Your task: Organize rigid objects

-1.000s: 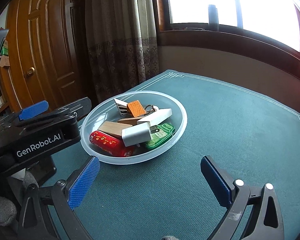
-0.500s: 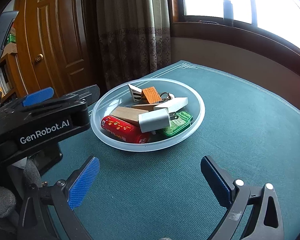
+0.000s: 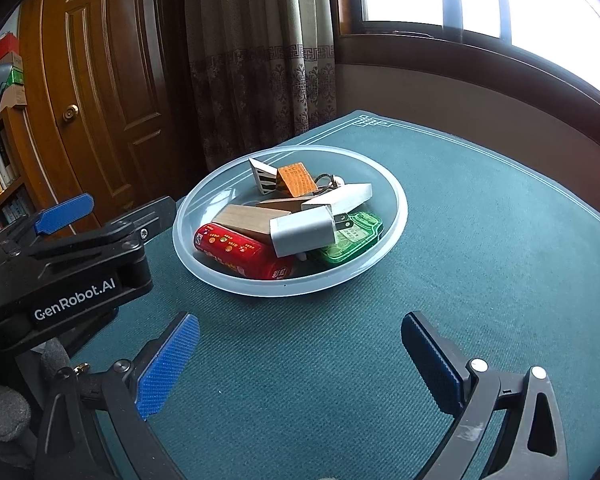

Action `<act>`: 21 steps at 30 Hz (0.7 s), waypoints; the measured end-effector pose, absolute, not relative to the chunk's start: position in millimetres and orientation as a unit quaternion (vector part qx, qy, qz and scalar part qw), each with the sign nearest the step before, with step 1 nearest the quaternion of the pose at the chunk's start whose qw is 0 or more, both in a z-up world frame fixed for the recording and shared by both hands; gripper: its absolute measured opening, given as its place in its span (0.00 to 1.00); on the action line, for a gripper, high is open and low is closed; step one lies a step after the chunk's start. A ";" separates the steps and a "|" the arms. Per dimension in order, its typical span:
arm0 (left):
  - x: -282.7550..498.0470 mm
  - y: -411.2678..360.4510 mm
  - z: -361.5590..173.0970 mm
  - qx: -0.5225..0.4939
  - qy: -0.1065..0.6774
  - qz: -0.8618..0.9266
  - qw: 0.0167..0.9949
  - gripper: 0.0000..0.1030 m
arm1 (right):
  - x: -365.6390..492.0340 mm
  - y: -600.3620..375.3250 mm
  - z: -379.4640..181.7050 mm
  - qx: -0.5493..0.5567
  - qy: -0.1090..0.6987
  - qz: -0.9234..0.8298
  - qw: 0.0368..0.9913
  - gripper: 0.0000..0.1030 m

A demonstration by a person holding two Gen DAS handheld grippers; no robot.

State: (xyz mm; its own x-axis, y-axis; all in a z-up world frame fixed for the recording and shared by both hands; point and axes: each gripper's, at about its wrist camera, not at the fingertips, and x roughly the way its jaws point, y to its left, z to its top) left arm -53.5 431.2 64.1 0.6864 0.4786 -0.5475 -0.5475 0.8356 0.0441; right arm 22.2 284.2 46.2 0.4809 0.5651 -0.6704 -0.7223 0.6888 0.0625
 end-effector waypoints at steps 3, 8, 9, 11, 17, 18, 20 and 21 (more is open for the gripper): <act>-53.0 431.1 61.7 -0.061 0.283 0.280 0.915 0.93 | 21.2 285.3 45.2 -0.116 0.344 0.378 0.852 1.00; -54.0 432.7 60.5 -0.064 0.288 0.279 0.914 0.93 | 20.0 286.3 44.3 -0.119 0.345 0.374 0.853 1.00; -53.8 433.2 60.3 -0.064 0.288 0.279 0.914 0.93 | 20.1 286.5 44.1 -0.119 0.345 0.373 0.853 1.00; -54.1 433.5 60.1 -0.065 0.288 0.279 0.914 0.93 | 22.6 287.7 43.2 -0.115 0.349 0.376 0.851 1.00; -54.5 435.3 57.7 -0.066 0.290 0.280 0.913 0.93 | 25.8 286.4 41.3 -0.104 0.355 0.379 0.848 1.00; -54.5 435.1 57.1 -0.067 0.291 0.280 0.912 0.93 | 24.8 286.4 41.5 -0.105 0.352 0.378 0.850 1.00; -53.8 435.5 56.4 -0.067 0.292 0.281 0.912 0.93 | 22.6 286.4 42.5 -0.108 0.344 0.377 0.853 1.00; -53.6 435.4 55.9 -0.067 0.293 0.281 0.911 0.93 | 21.6 286.6 42.6 -0.111 0.341 0.376 0.854 1.00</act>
